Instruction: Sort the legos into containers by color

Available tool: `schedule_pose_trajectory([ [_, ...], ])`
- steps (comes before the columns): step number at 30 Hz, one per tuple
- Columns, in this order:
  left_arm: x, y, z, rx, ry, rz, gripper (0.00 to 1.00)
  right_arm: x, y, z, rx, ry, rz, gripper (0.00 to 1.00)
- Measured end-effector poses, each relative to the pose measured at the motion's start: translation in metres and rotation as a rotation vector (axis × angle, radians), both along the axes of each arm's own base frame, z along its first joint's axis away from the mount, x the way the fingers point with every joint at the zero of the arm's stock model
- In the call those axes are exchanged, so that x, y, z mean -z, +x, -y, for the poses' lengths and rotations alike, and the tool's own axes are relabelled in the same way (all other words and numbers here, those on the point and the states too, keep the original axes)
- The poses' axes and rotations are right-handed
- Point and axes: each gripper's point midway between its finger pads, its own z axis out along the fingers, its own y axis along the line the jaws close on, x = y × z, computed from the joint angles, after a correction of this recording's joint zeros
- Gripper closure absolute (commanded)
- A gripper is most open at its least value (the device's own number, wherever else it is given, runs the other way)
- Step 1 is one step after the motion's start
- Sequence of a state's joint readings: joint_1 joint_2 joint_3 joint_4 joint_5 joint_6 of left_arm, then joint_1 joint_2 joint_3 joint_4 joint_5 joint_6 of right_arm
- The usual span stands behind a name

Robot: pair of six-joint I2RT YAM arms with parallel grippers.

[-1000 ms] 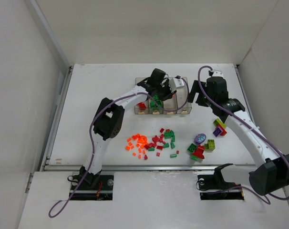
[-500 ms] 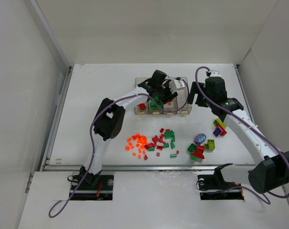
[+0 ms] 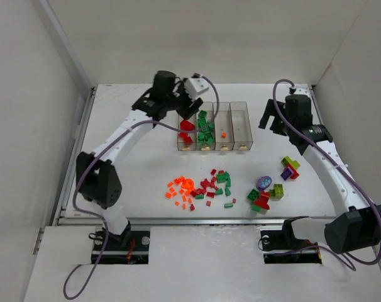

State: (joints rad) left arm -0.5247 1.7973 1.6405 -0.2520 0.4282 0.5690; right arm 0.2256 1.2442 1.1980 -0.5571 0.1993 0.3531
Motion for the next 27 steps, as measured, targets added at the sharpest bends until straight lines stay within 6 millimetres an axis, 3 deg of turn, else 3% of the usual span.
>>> schedule_pose_trajectory([
  [1,-0.014,-0.001,-0.016,-0.032,-0.016,0.018,0.34,0.001,0.001,0.008,0.026,0.004,-0.005,0.0],
  [2,-0.026,-0.001,-0.034,-0.075,-0.032,0.031,0.0,0.003,0.0,0.017,0.05,0.008,-0.015,0.0],
  [6,-0.045,-0.009,-0.083,-0.205,-0.07,0.023,0.0,0.01,-0.002,0.05,0.156,0.033,-0.05,0.0],
  [13,-0.023,-0.034,-0.122,-0.373,0.003,-0.032,0.0,0.018,-0.009,0.091,0.307,0.118,-0.07,0.0],
  [16,-0.042,-0.042,-0.138,-0.493,-0.021,-0.003,0.0,0.027,-0.018,0.101,0.359,0.147,-0.084,0.0],
  [20,-0.091,-0.052,-0.165,-0.672,-0.151,0.095,0.0,0.033,-0.029,0.107,0.392,0.17,-0.088,0.0],
  [23,-0.118,-0.071,-0.177,-0.716,-0.262,0.181,0.0,0.033,-0.033,0.108,0.398,0.175,-0.08,0.0],
  [25,-0.118,-0.085,-0.178,-0.707,-0.317,0.206,0.0,0.034,-0.035,0.107,0.397,0.176,-0.078,0.0],
  [27,-0.104,-0.1,-0.178,-0.68,-0.348,0.207,0.0,0.041,-0.039,0.106,0.394,0.18,-0.093,0.0],
])
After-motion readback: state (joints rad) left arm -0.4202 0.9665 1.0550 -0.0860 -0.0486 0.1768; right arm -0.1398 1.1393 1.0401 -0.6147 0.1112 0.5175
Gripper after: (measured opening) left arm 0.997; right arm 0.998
